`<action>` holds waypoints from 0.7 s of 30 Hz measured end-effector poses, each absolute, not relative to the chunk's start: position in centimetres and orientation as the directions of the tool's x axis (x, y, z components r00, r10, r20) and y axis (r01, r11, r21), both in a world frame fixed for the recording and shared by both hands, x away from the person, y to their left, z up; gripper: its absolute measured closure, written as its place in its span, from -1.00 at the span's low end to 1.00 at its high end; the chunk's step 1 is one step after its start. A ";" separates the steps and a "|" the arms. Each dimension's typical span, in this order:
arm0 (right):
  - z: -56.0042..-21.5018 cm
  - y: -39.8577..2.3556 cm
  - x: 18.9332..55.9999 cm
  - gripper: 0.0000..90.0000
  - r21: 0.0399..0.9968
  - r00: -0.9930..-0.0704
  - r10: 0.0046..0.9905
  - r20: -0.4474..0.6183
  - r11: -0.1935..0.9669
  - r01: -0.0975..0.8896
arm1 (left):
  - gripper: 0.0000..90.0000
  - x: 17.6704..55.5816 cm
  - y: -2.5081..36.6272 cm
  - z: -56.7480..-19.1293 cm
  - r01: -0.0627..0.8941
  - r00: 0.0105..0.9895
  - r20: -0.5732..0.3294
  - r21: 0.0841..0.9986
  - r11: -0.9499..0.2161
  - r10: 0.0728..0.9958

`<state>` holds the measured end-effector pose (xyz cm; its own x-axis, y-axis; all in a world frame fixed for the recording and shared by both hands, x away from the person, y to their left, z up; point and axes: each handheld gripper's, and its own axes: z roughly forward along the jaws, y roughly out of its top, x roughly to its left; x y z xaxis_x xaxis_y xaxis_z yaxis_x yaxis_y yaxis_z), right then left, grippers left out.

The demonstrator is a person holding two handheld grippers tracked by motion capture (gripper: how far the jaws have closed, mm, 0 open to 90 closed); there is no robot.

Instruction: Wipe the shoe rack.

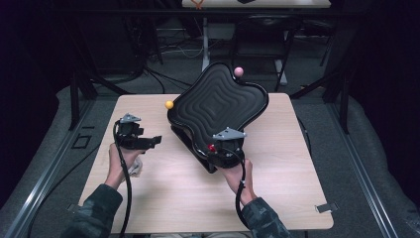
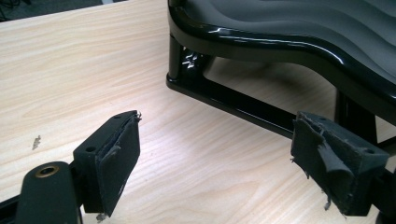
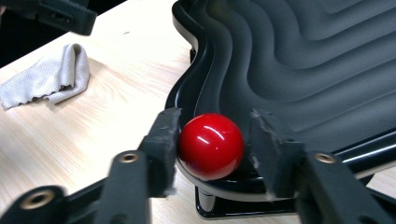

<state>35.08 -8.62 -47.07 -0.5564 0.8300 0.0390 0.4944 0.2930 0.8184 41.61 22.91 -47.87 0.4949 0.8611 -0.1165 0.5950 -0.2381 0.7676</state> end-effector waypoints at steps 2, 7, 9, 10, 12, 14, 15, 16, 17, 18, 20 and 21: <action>-47.2 -8.7 35.1 0.30 0.823 -0.582 0.811 0.058 0.291 0.488 | -0.65 41.8 23.2 -47.8 0.597 0.487 -0.117 0.768 -0.232 0.865; -47.2 -8.9 34.8 0.32 0.822 -0.572 0.820 0.026 0.309 0.479 | -0.64 42.1 23.4 -47.6 0.594 0.481 -0.120 0.773 -0.223 0.868; -47.2 -9.4 34.6 0.32 0.821 -0.573 0.819 0.028 0.308 0.480 | -0.63 42.2 23.4 -47.6 0.594 0.480 -0.117 0.773 -0.224 0.869; -47.2 -9.7 34.5 0.32 0.822 -0.573 0.819 0.026 0.309 0.479 | -0.63 42.2 23.3 -47.6 0.594 0.481 -0.117 0.773 -0.225 0.869; -47.2 -10.3 34.3 0.32 0.822 -0.572 0.820 0.029 0.306 0.480 | -0.62 42.3 23.1 -47.6 0.588 0.482 -0.114 0.777 -0.224 0.869; -47.2 -11.0 34.0 0.32 0.822 -0.573 0.819 0.031 0.305 0.480 | -0.61 42.5 22.8 -47.5 0.584 0.488 -0.113 0.780 -0.227 0.866; -47.2 -11.3 33.9 0.32 0.822 -0.573 0.819 0.031 0.305 0.481 | -0.61 42.7 22.6 -47.5 0.574 0.493 -0.105 0.785 -0.232 0.864; -47.2 -11.7 33.7 0.32 0.822 -0.573 0.819 0.029 0.306 0.480 | -0.59 42.8 22.4 -47.4 0.570 0.497 -0.094 0.785 -0.243 0.863; -47.2 -12.0 33.6 0.32 0.824 -0.576 0.817 0.031 0.305 0.478 | -0.58 43.0 22.1 -47.3 0.570 0.505 -0.096 0.783 -0.247 0.858; -47.2 -12.4 33.5 0.32 0.822 -0.574 0.818 0.035 0.303 0.482 | -0.57 43.1 21.9 -47.3 0.568 0.506 -0.096 0.785 -0.247 0.857; -47.2 -13.0 33.3 0.32 0.822 -0.570 0.821 0.033 0.302 0.483 | -0.54 43.6 21.1 -47.0 0.557 0.520 -0.081 0.787 -0.265 0.851; -47.2 -13.2 33.1 0.32 0.821 -0.563 0.826 0.030 0.301 0.486 | -0.53 43.9 20.8 -46.9 0.553 0.523 -0.082 0.790 -0.265 0.848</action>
<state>33.15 -13.23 -47.19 -0.5633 0.8257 0.0305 0.4855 0.3009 0.8208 43.86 20.78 -46.94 0.5231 0.8483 -0.0816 0.5533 -0.2652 0.7897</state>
